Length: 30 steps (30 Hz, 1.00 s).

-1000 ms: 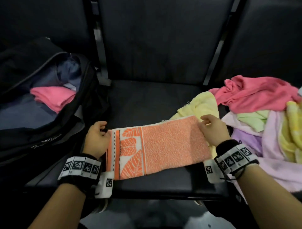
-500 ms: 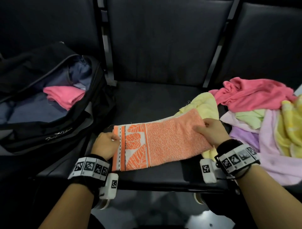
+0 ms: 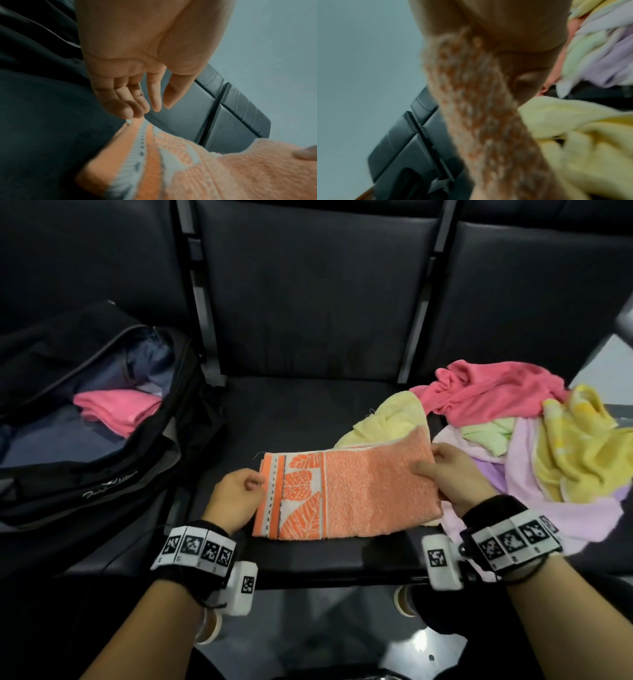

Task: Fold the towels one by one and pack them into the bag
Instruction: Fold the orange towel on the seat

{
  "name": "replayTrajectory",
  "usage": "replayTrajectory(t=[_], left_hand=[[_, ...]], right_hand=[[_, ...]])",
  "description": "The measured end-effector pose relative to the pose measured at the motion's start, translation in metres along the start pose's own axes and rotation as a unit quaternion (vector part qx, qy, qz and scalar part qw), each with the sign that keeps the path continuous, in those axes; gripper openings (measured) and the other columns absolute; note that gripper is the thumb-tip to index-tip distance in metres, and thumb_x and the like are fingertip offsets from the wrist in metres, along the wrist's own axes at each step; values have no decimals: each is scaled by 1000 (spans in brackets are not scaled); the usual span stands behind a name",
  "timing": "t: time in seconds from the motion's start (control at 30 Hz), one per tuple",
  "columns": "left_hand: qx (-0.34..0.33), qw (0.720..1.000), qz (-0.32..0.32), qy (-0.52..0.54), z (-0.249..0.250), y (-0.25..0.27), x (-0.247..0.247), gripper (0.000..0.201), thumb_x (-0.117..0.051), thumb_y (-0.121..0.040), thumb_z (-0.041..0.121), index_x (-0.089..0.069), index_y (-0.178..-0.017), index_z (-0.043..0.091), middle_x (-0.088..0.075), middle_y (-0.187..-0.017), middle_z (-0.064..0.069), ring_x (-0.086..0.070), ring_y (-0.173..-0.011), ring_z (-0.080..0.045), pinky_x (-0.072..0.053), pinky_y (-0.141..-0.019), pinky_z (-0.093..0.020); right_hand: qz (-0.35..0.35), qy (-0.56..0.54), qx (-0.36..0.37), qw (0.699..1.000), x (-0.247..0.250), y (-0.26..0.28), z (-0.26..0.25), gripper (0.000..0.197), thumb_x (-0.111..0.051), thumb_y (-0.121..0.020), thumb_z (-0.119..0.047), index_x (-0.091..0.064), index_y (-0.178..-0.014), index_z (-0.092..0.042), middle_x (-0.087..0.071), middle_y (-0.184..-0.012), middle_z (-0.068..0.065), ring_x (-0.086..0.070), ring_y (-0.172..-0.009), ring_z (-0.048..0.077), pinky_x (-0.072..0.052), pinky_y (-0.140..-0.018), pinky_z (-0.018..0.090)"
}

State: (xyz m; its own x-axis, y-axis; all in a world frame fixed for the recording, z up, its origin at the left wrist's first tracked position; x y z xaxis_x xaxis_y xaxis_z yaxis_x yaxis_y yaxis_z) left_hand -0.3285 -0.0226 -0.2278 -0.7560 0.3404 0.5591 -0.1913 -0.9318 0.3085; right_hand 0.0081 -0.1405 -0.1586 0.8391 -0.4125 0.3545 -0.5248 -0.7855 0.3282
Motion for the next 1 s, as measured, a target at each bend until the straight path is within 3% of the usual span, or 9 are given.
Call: replayTrajectory(t=[0.07,0.13,0.23,0.33,0.43,0.57,0.7,0.8,1.0], left_hand=[[-4,998,-16,57,9,2,-3,14,-64,-91,13,-71,-97,23,-69,-95,-1,-68,-92,-20,-58,-85,-41],[-13,992,-31,123,19,6,-5,12,-63,-93,14,-72,-95,22,-72,-93,-2,-69,-87,-17,-60,-74,-33],[25,961,-72,267,30,11,-7,18,-60,-99,28,-74,-99,16,-76,-96,-7,-72,-80,-16,-59,-63,-28],[103,923,-112,355,22,13,-6,33,-51,-101,43,-75,-98,21,-78,-92,0,-74,-81,-15,-57,-71,-32],[127,947,-119,270,8,15,-8,29,-60,-97,31,-62,-124,19,-73,-113,-4,-70,-100,-19,-55,-83,-36],[59,968,-105,220,9,17,-15,63,-67,-87,-7,-42,-140,15,-61,-127,-14,-63,-106,-22,-52,-76,-26],[-32,977,-70,197,16,19,-14,71,-61,-79,-21,-50,-137,17,-57,-132,-11,-58,-119,-25,-50,-84,-22],[-41,977,-45,205,13,14,-3,64,-59,-76,-20,-59,-117,30,-63,-119,-9,-63,-95,-17,-51,-75,-29],[18,992,-40,121,-10,12,-7,51,-61,-79,-16,-61,-112,22,-60,-93,-12,-57,-79,-23,-48,-70,-35]], right_hand=[[-26,-12,19,999,-18,7,-22,22,-69,-84,-7,-60,-104,-14,-70,-85,5,-69,-69,12,-48,-47,22],[-58,-7,49,997,-47,15,-45,21,-68,-84,-7,-59,-101,-15,-70,-87,7,-68,-72,14,-48,-48,21],[-129,33,103,986,-104,30,-68,24,-67,-85,-9,-58,-105,-18,-66,-102,9,-69,-82,19,-55,-61,30],[-225,4,81,971,-146,41,-64,30,-65,-90,-16,-54,-117,-24,-59,-108,7,-73,-79,22,-62,-64,41],[-220,37,69,972,-151,39,-45,34,-66,-90,-18,-54,-122,-22,-59,-108,8,-69,-70,16,-59,-58,35],[-198,100,112,969,-138,35,-23,26,-66,-88,-7,-61,-111,-18,-63,-96,9,-62,-69,20,-58,-72,48],[-159,153,213,952,-126,38,-14,23,-67,-87,-7,-67,-103,-24,-67,-93,-5,-61,-76,4,-52,-78,23],[-161,163,276,933,-124,40,-10,22,-67,-87,-8,-72,-103,-23,-68,-96,-9,-61,-89,1,-45,-80,9],[-238,313,266,880,-130,39,23,21,-68,-88,-9,-76,-106,-15,-63,-113,1,-57,-108,16,-43,-96,21]])
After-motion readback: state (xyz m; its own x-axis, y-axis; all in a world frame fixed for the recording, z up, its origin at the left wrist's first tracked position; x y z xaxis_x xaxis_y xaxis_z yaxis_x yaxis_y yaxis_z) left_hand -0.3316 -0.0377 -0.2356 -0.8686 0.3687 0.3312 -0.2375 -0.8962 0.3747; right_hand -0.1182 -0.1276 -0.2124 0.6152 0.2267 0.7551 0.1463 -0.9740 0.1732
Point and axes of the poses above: each hand's wrist, its own y-axis away from the middle knuckle, its own x-axis out of the back of the hand, z = x × y, the point moved 2 cm from there along -y, towards the middle knuckle
